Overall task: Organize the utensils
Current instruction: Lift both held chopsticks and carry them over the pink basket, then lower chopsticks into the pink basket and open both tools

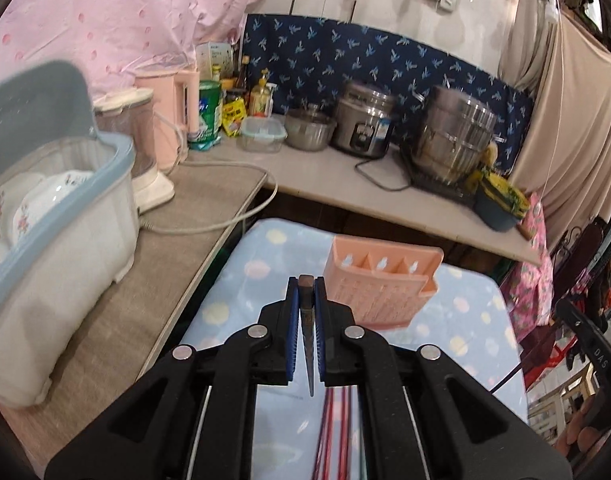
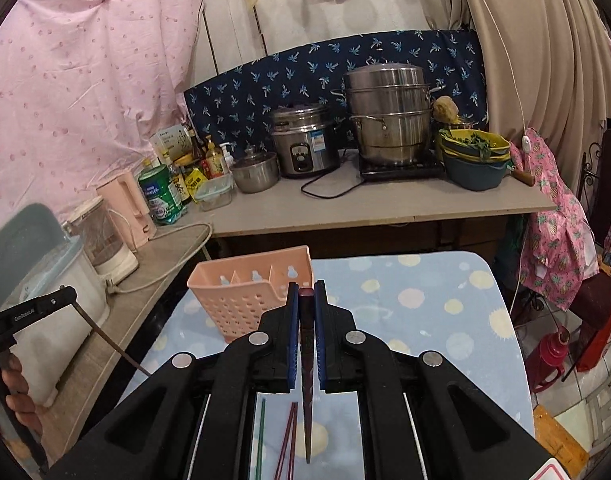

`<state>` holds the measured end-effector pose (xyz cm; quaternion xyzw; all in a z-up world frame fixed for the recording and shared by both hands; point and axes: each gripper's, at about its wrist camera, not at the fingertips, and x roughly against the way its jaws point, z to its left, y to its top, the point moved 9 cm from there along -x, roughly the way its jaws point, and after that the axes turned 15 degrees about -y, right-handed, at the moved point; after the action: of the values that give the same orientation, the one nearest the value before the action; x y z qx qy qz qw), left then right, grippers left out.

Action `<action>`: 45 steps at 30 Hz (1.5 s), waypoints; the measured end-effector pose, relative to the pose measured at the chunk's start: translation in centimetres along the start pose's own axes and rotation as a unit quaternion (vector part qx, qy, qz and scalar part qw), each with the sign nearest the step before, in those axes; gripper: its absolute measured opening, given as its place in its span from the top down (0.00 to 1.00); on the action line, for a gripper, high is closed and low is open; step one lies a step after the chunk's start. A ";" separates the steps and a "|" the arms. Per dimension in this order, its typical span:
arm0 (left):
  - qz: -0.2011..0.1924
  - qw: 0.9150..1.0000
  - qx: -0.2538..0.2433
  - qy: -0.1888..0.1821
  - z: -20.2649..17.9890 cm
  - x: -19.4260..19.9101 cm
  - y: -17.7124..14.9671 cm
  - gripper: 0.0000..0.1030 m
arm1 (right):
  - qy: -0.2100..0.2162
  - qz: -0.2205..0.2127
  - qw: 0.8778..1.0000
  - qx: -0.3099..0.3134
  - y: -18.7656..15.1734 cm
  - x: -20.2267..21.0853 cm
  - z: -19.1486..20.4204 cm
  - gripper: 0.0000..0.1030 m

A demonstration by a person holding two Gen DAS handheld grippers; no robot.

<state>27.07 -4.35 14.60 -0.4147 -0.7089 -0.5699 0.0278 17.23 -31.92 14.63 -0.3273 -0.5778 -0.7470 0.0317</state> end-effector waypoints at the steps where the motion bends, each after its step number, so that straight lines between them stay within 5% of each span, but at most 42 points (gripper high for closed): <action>1: -0.007 1.000 0.000 -0.002 -0.3 -0.1 0.9 0.93 | 0.002 -0.006 1.000 -0.002 1.0 -0.2 0.3 0.93; 9: -0.091 0.995 -0.010 -0.028 -3.4 0.9 10.1 0.93 | 0.024 -0.060 0.998 -0.023 9.2 -1.7 2.3 0.93; 15: -0.126 0.992 -0.013 -0.020 -3.6 -1.1 13.6 0.93 | 0.034 -0.076 0.996 -0.042 12.8 -4.6 3.2 0.93; 35: -0.039 0.999 0.009 0.009 0.2 -10.1 7.5 0.92 | 0.003 0.002 1.000 0.013 6.3 -14.1 5.4 0.91; 40: -0.034 0.999 0.006 0.024 0.8 -9.7 6.8 0.66 | 0.000 -0.012 1.000 0.007 6.8 -12.7 4.6 0.79; 45: -0.032 0.999 0.008 0.029 1.1 -8.2 6.0 0.60 | 0.001 -0.035 0.999 0.008 7.2 -9.6 4.2 0.69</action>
<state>36.57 -7.98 14.72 -0.3747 -0.7252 -0.5766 0.0340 29.72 -33.77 16.18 -0.3061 -0.5943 -0.7436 0.0090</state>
